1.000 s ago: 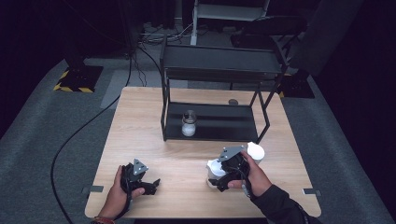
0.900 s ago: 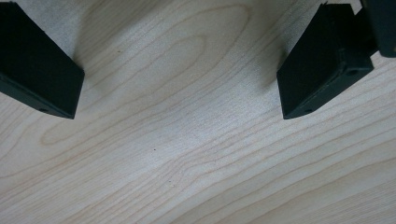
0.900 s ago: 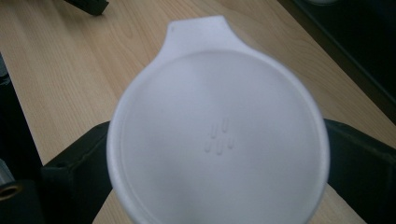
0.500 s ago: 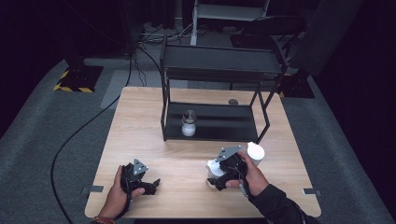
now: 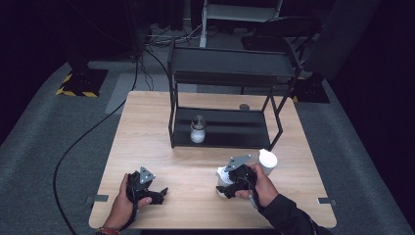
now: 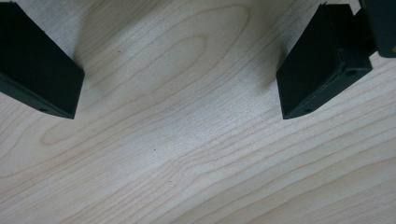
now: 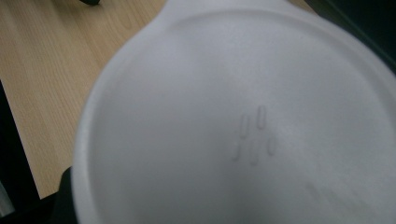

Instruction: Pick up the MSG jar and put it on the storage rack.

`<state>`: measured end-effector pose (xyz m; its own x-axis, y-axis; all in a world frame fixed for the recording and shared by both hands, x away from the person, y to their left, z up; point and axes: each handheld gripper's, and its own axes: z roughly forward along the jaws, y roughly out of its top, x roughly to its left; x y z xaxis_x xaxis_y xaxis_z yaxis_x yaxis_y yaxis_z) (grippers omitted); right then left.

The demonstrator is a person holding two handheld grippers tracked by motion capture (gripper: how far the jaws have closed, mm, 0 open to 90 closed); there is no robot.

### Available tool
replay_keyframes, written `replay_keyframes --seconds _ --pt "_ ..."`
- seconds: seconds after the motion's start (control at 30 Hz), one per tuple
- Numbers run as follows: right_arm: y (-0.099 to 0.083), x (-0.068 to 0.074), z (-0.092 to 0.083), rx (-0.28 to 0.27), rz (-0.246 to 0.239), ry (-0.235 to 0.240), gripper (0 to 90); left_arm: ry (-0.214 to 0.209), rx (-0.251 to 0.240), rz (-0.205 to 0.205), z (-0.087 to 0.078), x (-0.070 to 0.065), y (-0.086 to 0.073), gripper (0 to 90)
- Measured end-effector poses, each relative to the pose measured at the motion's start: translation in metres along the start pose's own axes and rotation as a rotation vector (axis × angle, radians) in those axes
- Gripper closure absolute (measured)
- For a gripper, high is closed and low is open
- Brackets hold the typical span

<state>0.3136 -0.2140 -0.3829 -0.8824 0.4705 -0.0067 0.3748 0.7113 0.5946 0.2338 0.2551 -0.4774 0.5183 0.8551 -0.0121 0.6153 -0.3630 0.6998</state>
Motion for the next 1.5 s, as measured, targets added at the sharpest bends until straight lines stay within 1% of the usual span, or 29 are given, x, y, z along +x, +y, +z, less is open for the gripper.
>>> replay_keyframes --seconds 0.13,0.23,0.43,0.7,0.83,0.97,1.13,1.27,1.5 --pt "0.0 0.001 0.0 -0.001 0.0 -0.003 30.2 0.0 0.0 0.0 0.0 0.0 0.0 0.8" --pt "0.001 0.004 0.0 0.002 -0.02 -0.012 30.3 0.0 0.0 0.0 0.0 0.0 0.0 0.8" --pt "0.004 0.005 0.0 0.012 -0.02 0.002 30.5 0.0 0.0 0.0 0.0 0.0 0.0 0.8" --pt "0.007 0.004 -0.001 0.016 -0.016 0.006 30.5 0.0 0.0 0.0 0.0 0.0 0.0 0.8" --pt "0.01 0.002 -0.007 0.007 -0.017 0.009 30.5 0.0 0.0 0.001 0.0 0.0 0.0 0.8" --pt "0.014 0.001 -0.011 0.01 -0.014 0.008 30.5 0.0 -0.001 0.0 0.0 0.0 0.0 0.8" --pt "0.019 -0.001 -0.019 0.006 -0.009 -0.002 30.5 0.0 0.001 0.001 0.0 0.0 0.0 0.8" --pt "0.023 -0.005 -0.025 -0.003 -0.004 0.001 30.6 0.0 0.0 0.001 0.0 0.0 0.0 0.8" --pt "0.031 -0.012 -0.033 -0.015 0.005 -0.014 30.5 0.0 0.001 0.001 0.0 0.0 0.0 0.8"
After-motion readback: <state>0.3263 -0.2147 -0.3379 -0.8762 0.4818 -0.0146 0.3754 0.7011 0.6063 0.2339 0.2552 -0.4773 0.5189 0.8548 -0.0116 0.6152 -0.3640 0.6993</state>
